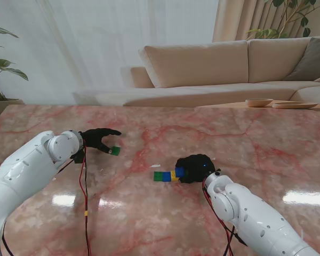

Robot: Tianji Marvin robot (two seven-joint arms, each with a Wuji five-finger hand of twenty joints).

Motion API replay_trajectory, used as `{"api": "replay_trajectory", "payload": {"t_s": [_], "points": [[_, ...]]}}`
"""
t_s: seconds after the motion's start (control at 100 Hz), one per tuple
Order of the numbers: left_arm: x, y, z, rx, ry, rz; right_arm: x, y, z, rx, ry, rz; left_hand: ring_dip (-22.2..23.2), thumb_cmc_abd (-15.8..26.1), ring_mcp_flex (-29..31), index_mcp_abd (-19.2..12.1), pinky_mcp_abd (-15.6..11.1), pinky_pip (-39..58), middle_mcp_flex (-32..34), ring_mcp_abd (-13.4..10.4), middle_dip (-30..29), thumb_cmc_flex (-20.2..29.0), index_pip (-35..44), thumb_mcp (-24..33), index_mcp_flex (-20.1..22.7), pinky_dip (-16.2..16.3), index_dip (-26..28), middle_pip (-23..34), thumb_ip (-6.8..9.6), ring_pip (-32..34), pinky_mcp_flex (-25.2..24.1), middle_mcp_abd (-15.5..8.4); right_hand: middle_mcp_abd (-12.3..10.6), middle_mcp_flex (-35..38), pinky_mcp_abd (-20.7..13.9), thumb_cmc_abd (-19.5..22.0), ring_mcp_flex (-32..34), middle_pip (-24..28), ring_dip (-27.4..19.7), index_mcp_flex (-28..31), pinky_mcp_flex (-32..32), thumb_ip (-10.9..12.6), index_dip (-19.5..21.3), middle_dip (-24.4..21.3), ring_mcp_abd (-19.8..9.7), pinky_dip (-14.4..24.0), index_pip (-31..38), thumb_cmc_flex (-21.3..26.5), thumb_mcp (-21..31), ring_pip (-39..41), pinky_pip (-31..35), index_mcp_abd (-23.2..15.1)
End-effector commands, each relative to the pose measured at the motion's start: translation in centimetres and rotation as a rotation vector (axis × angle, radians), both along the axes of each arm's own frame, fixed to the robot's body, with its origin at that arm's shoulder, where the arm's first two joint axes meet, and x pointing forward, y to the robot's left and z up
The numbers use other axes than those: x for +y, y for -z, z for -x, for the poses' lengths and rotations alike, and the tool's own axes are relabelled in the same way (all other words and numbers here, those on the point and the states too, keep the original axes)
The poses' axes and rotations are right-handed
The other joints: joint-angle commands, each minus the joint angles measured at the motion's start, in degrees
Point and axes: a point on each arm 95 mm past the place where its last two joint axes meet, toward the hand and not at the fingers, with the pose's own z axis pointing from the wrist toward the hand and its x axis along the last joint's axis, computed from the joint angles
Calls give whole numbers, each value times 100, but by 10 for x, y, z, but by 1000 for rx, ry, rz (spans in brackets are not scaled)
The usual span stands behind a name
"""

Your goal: Build a two-level staggered structure with toy bricks

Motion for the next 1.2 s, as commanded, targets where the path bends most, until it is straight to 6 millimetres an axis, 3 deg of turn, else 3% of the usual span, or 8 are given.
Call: {"api": "replay_trajectory", "payload": {"t_s": [0.0, 0.23, 0.51, 0.66, 0.77, 0.88, 1.0, 1.19], "points": [[-12, -1, -3, 8, 17, 14, -1, 4, 2, 22, 9, 5, 64, -263, -273, -231, -85, -129, -179, 82, 113, 125, 175, 230, -37, 4, 49, -106, -195, -186, -39, -104, -109, 171, 0, 87, 110, 37, 105, 283, -37, -138, 27, 155, -123, 24, 439, 274, 330, 60, 124, -580], [-15, 13, -4, 20, 71, -28, -2, 5, 2, 26, 11, 3, 132, -487, -271, -287, -82, -136, -196, 72, 228, 170, 1485, 310, -233, 27, 836, -147, -292, -180, -37, -159, -112, 181, 0, 79, 114, 28, 108, 283, -37, -135, 16, 172, -120, 26, 460, 283, 352, 57, 122, -582], [-10, 27, -1, -17, 101, -95, -1, 7, 2, 29, 7, -1, 290, -665, -235, 103, -103, -25, -198, 58, 432, -75, 1089, 258, -316, 189, 1580, -126, -378, -41, -52, -196, -104, 188, 0, 79, 119, 18, 108, 272, -36, -133, 5, 188, -128, 29, 470, 287, 381, 50, 121, -580], [-7, 32, 1, -68, 79, -102, -1, 7, 2, 30, 5, -3, 693, -813, 150, 301, -89, 506, 71, 55, 777, -196, 1907, 315, -343, 660, 2529, 760, -440, 660, -38, -418, -112, 192, 0, 78, 118, 14, 109, 275, -36, -131, 1, 196, -124, 30, 476, 293, 396, 47, 121, -581], [-7, 36, 1, -103, 68, -92, -1, 6, 2, 30, 4, -1, 1129, -906, 493, 184, -78, 1048, 379, 89, 1050, -194, 3190, 361, -390, 527, 3124, 1687, -462, 1255, 25, -626, -105, 191, 0, 84, 124, 9, 110, 283, -36, -135, 3, 199, -123, 31, 484, 279, 395, 48, 120, -594], [-7, 40, 2, -127, 61, -74, -1, 7, 3, 33, 2, 0, 1406, -973, 738, -39, 34, 1518, 937, 110, 1265, -166, 3942, 361, 71, 410, 3336, 2125, -467, 1689, 44, -697, -107, 188, 0, 89, 119, 4, 111, 275, -36, -135, 6, 200, -128, 31, 487, 277, 398, 45, 120, -584], [-7, 42, 3, -134, 66, -59, -1, 7, 4, 36, 2, 1, 1426, -985, 808, -115, 62, 1628, 1172, 103, 1341, -127, 3921, 374, 281, 315, 3252, 2182, -462, 1761, 43, -779, -106, 198, 0, 88, 122, 4, 112, 280, -36, -136, 7, 203, -125, 32, 492, 275, 402, 46, 120, -586], [-6, 48, 6, -156, 63, -21, -1, 7, 4, 39, 3, 1, 1439, -918, 1183, -274, 122, 2095, 1910, 78, 1518, 76, 4274, 454, 1132, 349, 3225, 2431, -405, 1905, 38, -701, -110, 201, 0, 97, 120, 3, 113, 278, -36, -134, 2, 208, -127, 33, 490, 273, 409, 43, 119, -587]]}}
